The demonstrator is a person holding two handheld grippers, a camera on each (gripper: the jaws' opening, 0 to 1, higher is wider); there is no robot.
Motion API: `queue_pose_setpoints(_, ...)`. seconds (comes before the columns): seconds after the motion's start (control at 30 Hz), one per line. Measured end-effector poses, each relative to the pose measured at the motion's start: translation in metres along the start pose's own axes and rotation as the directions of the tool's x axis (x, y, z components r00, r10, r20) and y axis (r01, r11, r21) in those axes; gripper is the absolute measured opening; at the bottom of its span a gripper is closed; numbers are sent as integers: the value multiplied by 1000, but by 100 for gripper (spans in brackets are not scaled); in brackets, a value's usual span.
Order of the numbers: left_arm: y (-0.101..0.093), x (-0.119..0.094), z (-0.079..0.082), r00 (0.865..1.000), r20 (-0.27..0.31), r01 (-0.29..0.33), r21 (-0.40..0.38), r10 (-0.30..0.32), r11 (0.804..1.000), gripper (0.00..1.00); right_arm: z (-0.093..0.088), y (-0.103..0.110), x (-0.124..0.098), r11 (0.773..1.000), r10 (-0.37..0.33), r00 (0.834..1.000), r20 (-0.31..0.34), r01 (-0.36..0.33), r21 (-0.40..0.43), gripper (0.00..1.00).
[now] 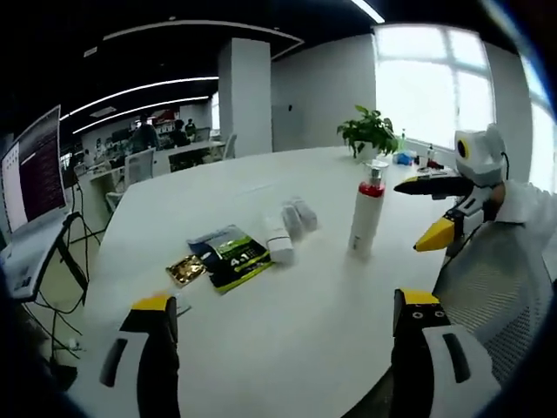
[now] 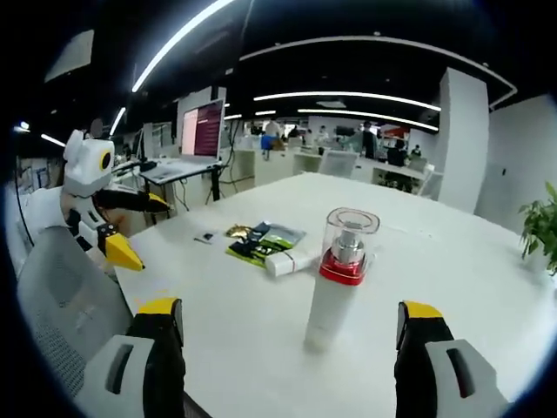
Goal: Arrange the skincare products in the storage area until every visible bottle or jar stands upright without overlapping.
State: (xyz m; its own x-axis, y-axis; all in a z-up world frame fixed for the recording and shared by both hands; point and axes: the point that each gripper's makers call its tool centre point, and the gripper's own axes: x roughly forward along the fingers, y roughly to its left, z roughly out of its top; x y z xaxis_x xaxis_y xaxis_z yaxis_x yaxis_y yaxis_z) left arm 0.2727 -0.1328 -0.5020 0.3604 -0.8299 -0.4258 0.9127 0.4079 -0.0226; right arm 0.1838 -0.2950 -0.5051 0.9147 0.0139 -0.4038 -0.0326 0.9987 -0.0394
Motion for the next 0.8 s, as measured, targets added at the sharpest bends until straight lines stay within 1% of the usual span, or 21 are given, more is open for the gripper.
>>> queue_pose_setpoints(0.03, -5, 3, 2, 1000, -13, 22, 51, -21, 998, 99, 1, 0, 0, 1000, -1, 1000, 6, 1, 6, 99)
queue_pose_setpoints(0.07, -10, 4, 1, 998, -53, 44, 95, -39, 995, 99, 2, -1, -1, 1000, -4, 1000, 10, 4, 7, 99)
queue_pose_setpoints(0.1, -13, 6, 4, 996, -68, 57, 113, -50, 992, 99, 2, -2, -1, 1000, -7, 1000, 12, 7, 8, 99)
queue_pose_setpoints(0.13, -15, 10, 9, 997, -59, 59, 124, -52, 991, 99, 2, -3, -2, 1000, -13, 1000, 14, 13, 10, 99)
queue_pose_setpoints(0.17, -16, 17, 18, 997, -42, 74, 143, -68, 987, 99, 3, -4, -2, 1000, -16, 1000, 14, 16, 11, 99)
queue_pose_setpoints(0.2, -16, 22, 21, 997, -44, 75, 148, -69, 986, 99, 3, -5, -2, 1000, -17, 1000, 19, 17, 13, 99)
queue_pose_setpoints(0.23, -15, 32, 26, 996, -49, 80, 162, -73, 984, 99, 3, -5, -2, 1000, -16, 1000, 23, 16, 20, 99)
queue_pose_setpoints(0.3, -14, 48, 32, 996, -46, 86, 184, -79, 979, 99, 4, -4, -3, 1000, -14, 999, 31, 13, 27, 99)
queue_pose_setpoints(0.37, -13, 70, 36, 994, -63, 97, 189, -86, 977, 98, 6, -2, -3, 1000, -9, 999, 36, 8, 26, 99)
queue_pose_setpoints(0.4, -12, 77, 37, 994, -66, 99, 191, -88, 977, 96, 5, -2, -3, 1000, -11, 999, 32, 10, 25, 99)
queue_pose_setpoints(0.43, -10, 85, 37, 994, -68, 101, 192, -89, 976, 95, 4, -3, -3, 1000, -13, 1000, 28, 13, 24, 99)
queue_pose_setpoints(0.47, -8, 96, 35, 993, -85, 102, 198, -87, 975, 94, 5, -4, -3, 1000, -17, 999, 32, 16, 23, 99)
queue_pose_setpoints(0.57, -4, 119, 30, 990, -112, 106, 196, -85, 975, 93, 8, -3, -5, 999, -17, 999, 50, 15, 41, 99)
queue_pose_setpoints(0.63, -1, 134, 23, 985, -149, 110, 162, -86, 981, 94, 8, -3, -5, 999, -17, 999, 49, 15, 41, 99)
queue_pose_setpoints(0.7, 3, 146, 21, 983, -158, 117, 152, -93, 981, 93, 8, -2, -5, 999, -16, 999, 50, 14, 38, 99)
queue_pose_setpoints(0.77, 8, 158, 15, 977, -197, 113, 134, -85, 985, 89, 9, 0, -6, 999, -10, 999, 51, 8, 35, 99)
queue_pose_setpoints(0.8, 10, 161, 13, 974, -210, 114, 137, -84, 984, 88, 9, 1, -6, 999, -7, 999, 52, 5, 34, 99)
